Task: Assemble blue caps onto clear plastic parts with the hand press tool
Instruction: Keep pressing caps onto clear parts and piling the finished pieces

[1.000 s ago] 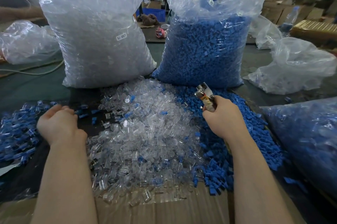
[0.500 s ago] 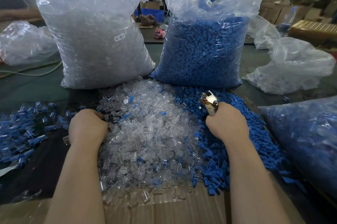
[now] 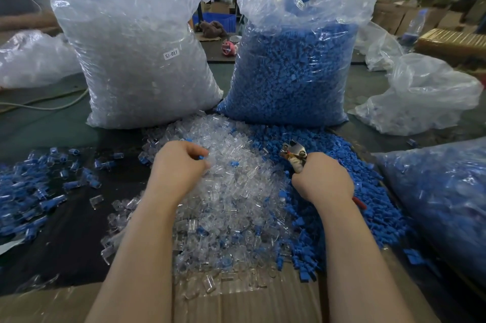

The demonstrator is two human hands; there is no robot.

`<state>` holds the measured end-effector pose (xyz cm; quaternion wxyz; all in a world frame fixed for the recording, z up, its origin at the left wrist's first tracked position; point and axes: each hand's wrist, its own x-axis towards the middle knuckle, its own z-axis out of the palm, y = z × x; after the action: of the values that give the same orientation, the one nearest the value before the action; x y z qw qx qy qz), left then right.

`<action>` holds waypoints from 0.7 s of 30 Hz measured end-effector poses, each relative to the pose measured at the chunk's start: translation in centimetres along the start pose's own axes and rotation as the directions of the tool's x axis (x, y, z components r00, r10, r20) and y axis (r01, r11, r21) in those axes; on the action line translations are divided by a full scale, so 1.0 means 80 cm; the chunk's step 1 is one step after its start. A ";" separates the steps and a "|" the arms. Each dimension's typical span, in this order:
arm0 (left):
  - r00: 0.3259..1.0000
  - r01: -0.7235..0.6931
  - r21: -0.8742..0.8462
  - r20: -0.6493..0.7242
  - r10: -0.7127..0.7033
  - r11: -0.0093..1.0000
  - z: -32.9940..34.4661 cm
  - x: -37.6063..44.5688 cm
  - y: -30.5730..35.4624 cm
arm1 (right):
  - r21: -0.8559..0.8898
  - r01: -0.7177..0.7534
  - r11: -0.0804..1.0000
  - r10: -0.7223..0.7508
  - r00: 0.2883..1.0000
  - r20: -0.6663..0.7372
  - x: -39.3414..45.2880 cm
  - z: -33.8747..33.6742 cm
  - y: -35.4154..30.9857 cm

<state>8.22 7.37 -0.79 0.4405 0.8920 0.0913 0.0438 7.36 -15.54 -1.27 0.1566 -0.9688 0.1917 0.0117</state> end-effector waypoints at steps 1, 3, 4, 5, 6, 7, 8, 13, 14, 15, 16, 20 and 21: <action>1.000 -0.018 0.015 0.011 0.018 1.000 0.002 -0.001 0.003 | -0.003 -0.007 1.000 0.007 1.000 0.008 0.000 -0.001 -0.001; 0.999 -0.041 0.051 0.017 0.040 0.998 0.003 -0.001 0.007 | -0.008 -0.012 1.000 0.012 1.000 0.023 0.001 -0.002 -0.002; 0.999 -0.047 0.064 0.018 0.046 0.997 0.002 -0.002 0.008 | -0.008 -0.011 1.000 0.012 1.000 0.028 0.001 -0.002 -0.002; 0.999 -0.052 0.067 0.018 0.051 0.996 0.002 -0.003 0.009 | -0.006 -0.011 1.000 0.011 0.999 0.030 0.001 -0.002 -0.002; 0.998 -0.059 0.057 0.018 0.059 0.997 0.002 -0.004 0.009 | -0.002 -0.010 1.000 0.010 1.000 0.030 0.000 -0.002 -0.002; 0.998 -0.068 0.035 0.017 0.068 0.997 0.002 -0.005 0.011 | 0.002 -0.008 1.000 0.008 1.000 0.026 0.000 -0.002 -0.002; 0.997 -0.079 0.007 0.018 0.079 0.997 0.002 -0.006 0.012 | 0.005 -0.006 1.000 0.006 1.000 0.022 0.000 -0.002 -0.002; 0.984 -0.139 -0.068 0.099 0.145 0.988 0.010 -0.013 0.022 | 0.014 -0.002 1.000 0.002 1.000 0.004 -0.002 0.000 -0.001; 0.979 -0.155 -0.060 0.122 0.162 0.986 0.012 -0.014 0.023 | 0.015 -0.001 1.000 0.001 1.000 0.001 -0.002 0.000 -0.001; 0.974 -0.173 -0.051 0.141 0.179 0.984 0.013 -0.015 0.025 | 0.016 0.001 1.000 -0.001 1.000 -0.001 -0.002 0.001 0.000; 0.970 -0.186 -0.049 0.152 0.192 0.981 0.013 -0.015 0.025 | 0.017 0.004 1.000 -0.004 1.000 -0.004 -0.002 0.001 0.000; 0.968 -0.197 -0.040 0.148 0.201 0.980 0.013 -0.014 0.024 | 0.028 0.018 0.999 -0.018 1.000 0.000 -0.001 0.002 0.001; 0.969 -0.197 -0.037 0.147 0.200 0.980 0.013 -0.014 0.023 | 0.031 0.019 0.999 -0.019 1.000 0.004 -0.001 0.002 0.001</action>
<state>7.52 5.22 0.07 0.4492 0.8926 -0.0321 0.0216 7.24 -15.53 -1.45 0.1719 -0.9680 0.1823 0.0096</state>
